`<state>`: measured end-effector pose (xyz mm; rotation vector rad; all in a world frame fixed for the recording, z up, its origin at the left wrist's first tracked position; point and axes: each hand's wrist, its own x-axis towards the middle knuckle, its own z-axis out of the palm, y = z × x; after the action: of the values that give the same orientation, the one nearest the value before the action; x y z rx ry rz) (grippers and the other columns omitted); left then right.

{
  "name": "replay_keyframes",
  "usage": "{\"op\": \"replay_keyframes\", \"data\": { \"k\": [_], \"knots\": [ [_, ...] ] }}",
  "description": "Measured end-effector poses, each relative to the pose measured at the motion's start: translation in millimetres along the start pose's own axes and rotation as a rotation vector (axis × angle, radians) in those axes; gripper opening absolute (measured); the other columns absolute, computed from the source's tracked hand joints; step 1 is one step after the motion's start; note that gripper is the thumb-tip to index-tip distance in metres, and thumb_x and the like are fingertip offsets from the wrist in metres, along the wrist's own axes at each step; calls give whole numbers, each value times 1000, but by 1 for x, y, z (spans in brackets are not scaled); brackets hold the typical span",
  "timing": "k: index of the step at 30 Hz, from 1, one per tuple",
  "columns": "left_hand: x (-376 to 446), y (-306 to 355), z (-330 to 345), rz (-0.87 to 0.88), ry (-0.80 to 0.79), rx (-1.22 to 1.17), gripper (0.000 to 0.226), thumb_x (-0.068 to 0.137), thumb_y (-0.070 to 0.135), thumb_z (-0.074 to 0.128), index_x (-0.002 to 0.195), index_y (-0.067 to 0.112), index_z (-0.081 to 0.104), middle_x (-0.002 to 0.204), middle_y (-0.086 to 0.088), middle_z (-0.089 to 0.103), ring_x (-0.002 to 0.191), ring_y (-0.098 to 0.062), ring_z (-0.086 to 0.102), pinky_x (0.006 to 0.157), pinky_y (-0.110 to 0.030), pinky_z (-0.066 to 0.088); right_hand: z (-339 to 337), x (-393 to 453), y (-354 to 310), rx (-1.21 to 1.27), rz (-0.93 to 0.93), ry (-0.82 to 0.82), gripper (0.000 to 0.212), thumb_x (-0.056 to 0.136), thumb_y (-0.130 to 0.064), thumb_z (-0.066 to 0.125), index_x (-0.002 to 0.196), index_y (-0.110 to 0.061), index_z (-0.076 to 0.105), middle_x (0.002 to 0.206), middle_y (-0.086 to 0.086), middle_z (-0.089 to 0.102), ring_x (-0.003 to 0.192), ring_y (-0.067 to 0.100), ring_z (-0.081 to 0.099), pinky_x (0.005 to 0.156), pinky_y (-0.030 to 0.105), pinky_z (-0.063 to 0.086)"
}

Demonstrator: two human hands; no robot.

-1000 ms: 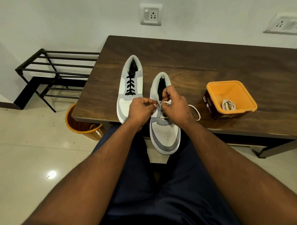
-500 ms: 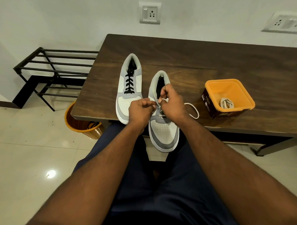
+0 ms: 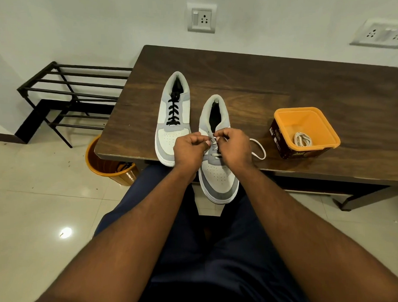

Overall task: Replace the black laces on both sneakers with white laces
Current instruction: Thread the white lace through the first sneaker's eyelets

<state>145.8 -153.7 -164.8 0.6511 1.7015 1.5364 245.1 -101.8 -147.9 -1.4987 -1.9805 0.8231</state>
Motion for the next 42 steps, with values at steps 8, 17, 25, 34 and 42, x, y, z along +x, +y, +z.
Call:
{"op": "replay_keyframes", "data": {
  "k": [8,17,25,34,42],
  "knots": [
    [3,-3,1,-16,13,1,13,82,-4,71,90,5,75,95,-8,74,93,-28,71,89,-42,57,-14,14,-4,-481,-347,-148,21,98,-19,50,109,-19,67,110,3,59,94,27,62,79,43,53],
    [2,-1,1,19,21,41,8,80,1,75,83,8,76,89,5,71,86,-19,71,86,-35,58,-16,18,3,-50,-196,-187,15,89,-8,61,95,-12,74,96,1,70,87,14,64,81,33,52],
    [2,0,-1,5,2,53,12,81,4,75,75,14,74,91,-4,73,87,-26,72,81,-38,60,-9,21,2,92,-104,-139,17,86,-4,67,98,-12,75,92,-2,73,81,9,66,77,23,54],
    [1,3,-2,39,0,196,9,91,12,59,85,11,65,83,-6,67,76,-18,59,78,-41,54,-16,18,6,150,-147,-219,17,88,-5,64,100,-14,73,84,-10,67,68,-3,58,70,21,47],
    [-1,14,-16,-213,110,-223,17,98,7,44,86,17,50,95,-10,61,78,-23,65,72,-40,60,-36,15,19,-81,-332,-244,23,91,-12,63,110,-18,74,107,-1,70,98,11,62,91,34,51]
  ]
}}
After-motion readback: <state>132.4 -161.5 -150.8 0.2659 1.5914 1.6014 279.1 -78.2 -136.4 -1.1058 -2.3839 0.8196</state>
